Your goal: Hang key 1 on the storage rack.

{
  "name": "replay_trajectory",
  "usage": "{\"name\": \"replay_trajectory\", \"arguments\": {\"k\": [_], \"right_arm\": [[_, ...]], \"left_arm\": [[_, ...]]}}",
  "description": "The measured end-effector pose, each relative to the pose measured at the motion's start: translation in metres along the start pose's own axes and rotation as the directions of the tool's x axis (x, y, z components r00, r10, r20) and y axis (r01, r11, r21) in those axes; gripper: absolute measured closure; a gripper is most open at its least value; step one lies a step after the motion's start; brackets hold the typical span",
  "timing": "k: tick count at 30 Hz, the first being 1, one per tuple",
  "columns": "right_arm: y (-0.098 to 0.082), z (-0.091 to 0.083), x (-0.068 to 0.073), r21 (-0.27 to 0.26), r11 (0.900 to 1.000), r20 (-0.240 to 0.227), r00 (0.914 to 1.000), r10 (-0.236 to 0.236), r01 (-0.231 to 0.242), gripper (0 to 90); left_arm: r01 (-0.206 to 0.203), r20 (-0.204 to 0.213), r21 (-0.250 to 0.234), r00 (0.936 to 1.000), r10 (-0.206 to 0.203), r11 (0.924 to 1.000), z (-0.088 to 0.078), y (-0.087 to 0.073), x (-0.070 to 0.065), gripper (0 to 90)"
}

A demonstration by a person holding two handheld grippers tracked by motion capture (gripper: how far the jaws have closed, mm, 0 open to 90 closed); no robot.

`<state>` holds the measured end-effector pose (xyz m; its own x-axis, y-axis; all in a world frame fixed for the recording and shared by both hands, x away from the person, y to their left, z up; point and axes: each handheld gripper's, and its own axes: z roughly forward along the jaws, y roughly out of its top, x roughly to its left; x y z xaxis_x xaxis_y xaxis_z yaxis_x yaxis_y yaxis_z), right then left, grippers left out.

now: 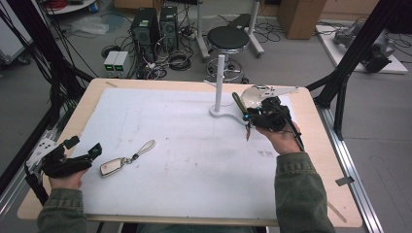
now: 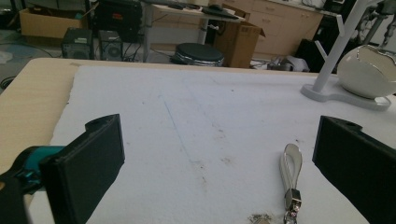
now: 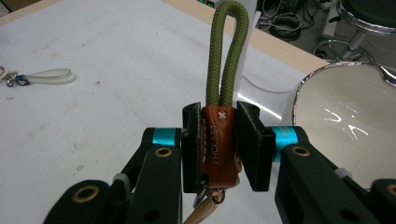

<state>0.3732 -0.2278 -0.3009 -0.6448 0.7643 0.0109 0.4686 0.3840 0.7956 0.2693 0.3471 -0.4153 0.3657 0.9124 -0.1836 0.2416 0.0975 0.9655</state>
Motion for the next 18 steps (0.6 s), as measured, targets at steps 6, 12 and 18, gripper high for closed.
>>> {"name": "replay_trajectory", "arguments": {"k": [6, 12, 18], "right_arm": [[0.013, 0.001, 0.003, -0.006, 1.0, 0.007, 0.9997, -0.022, 0.022, 71.8], [0.028, -0.001, 0.007, -0.021, 0.999, 0.015, 0.9989, -0.045, 0.046, 71.7], [0.04, 0.004, 0.011, -0.024, 0.998, 0.016, 0.9981, -0.06, 0.061, 71.7]], "left_arm": [[0.003, -0.001, -0.004, 1.0, -0.003, 1.0, 0.0, 0.0, 0.0, 2.6], [0.006, 0.0, -0.005, 1.0, -0.006, 1.0, -0.001, 0.0, 0.0, 2.6], [0.009, -0.002, -0.007, 1.0, -0.009, 0.9999, -0.002, 0.0, 0.001, 2.6]]}}
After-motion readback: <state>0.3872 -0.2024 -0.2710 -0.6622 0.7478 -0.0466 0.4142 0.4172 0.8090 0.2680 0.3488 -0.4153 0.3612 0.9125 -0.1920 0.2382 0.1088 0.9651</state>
